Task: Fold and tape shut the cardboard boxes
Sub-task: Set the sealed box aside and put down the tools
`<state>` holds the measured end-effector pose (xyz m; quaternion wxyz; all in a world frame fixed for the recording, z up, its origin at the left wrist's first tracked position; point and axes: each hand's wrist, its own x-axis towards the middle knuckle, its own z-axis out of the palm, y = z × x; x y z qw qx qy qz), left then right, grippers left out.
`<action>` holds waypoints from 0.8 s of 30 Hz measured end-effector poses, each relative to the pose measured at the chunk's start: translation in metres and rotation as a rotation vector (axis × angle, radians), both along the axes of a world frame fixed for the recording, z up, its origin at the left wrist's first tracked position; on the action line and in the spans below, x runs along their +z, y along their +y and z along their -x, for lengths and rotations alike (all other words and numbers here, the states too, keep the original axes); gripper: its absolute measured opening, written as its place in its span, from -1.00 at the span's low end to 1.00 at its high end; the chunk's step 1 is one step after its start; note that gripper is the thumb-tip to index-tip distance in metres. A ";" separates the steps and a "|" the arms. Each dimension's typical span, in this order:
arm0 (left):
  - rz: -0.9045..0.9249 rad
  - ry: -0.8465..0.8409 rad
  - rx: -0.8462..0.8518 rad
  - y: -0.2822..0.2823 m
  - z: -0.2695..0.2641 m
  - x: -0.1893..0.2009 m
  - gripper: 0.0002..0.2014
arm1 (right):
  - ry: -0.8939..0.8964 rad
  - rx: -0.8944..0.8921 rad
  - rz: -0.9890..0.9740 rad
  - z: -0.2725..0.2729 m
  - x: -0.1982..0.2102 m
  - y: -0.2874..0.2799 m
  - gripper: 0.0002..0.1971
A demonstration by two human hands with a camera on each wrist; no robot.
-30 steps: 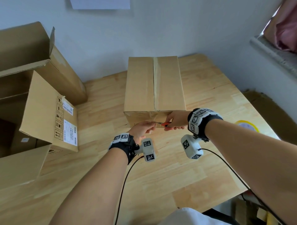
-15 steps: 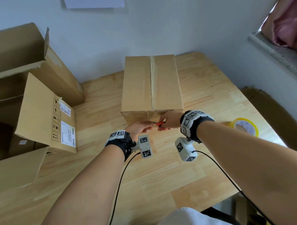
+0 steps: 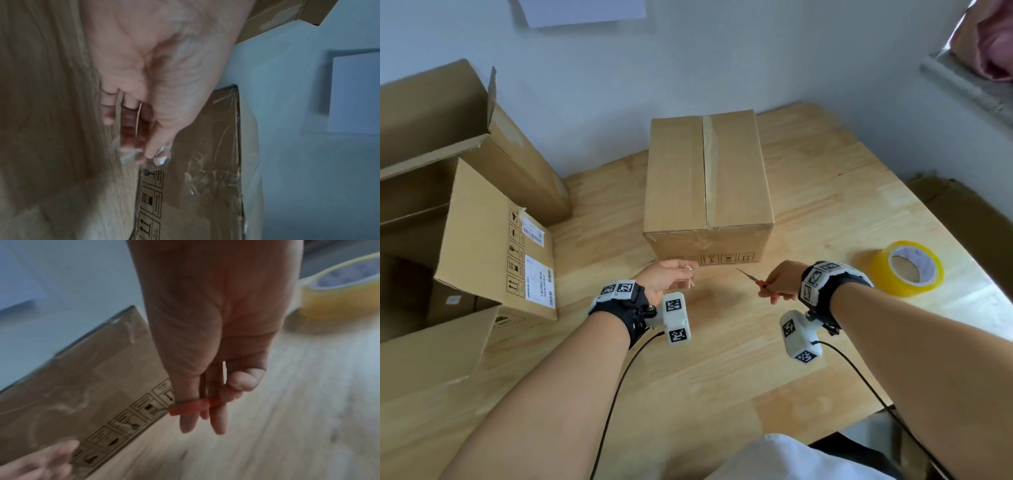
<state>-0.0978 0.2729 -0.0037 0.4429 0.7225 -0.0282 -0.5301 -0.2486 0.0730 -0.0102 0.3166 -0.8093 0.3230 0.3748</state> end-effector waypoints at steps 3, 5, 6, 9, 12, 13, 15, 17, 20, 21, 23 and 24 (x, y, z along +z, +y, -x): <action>0.075 0.051 -0.015 0.000 0.005 0.004 -0.72 | 0.047 -0.165 -0.022 0.020 -0.023 -0.003 -0.79; 0.095 0.086 -0.024 -0.001 0.010 0.008 -0.68 | 0.016 -0.247 0.002 0.031 -0.039 -0.004 -0.77; 0.101 0.091 -0.031 -0.003 0.013 0.012 -0.67 | -0.018 -0.274 0.021 0.034 -0.045 -0.005 -0.74; 0.102 0.078 -0.052 -0.008 0.023 0.024 -0.66 | -0.183 -0.406 0.010 0.039 -0.041 -0.004 -0.78; 0.107 0.043 -0.090 -0.014 0.032 0.036 -0.66 | -0.324 -0.570 -0.083 0.045 -0.027 -0.008 -0.80; 0.115 0.026 -0.105 -0.016 0.035 0.040 -0.67 | -0.369 -0.650 -0.154 0.046 -0.021 -0.007 -0.90; 0.141 -0.018 -0.145 -0.024 0.043 0.048 -0.68 | -0.462 -0.807 -0.335 0.048 -0.007 -0.007 -0.81; 0.166 -0.071 -0.196 -0.036 0.054 0.056 -0.67 | -0.535 -0.952 -0.563 0.049 0.011 -0.005 -0.82; 0.213 -0.124 -0.233 -0.054 0.073 0.062 -0.61 | -0.619 -0.965 -0.745 0.052 0.037 0.000 -0.83; 0.220 -0.131 -0.243 -0.059 0.079 0.062 -0.60 | -0.642 -0.942 -0.781 0.053 0.043 0.001 -0.80; 0.232 -0.134 -0.271 -0.068 0.088 0.062 -0.57 | -0.689 -0.929 -0.809 0.056 0.049 0.001 -0.80; 0.237 -0.135 -0.289 -0.072 0.091 0.062 -0.56 | -0.712 -0.930 -0.808 0.057 0.048 0.000 -0.82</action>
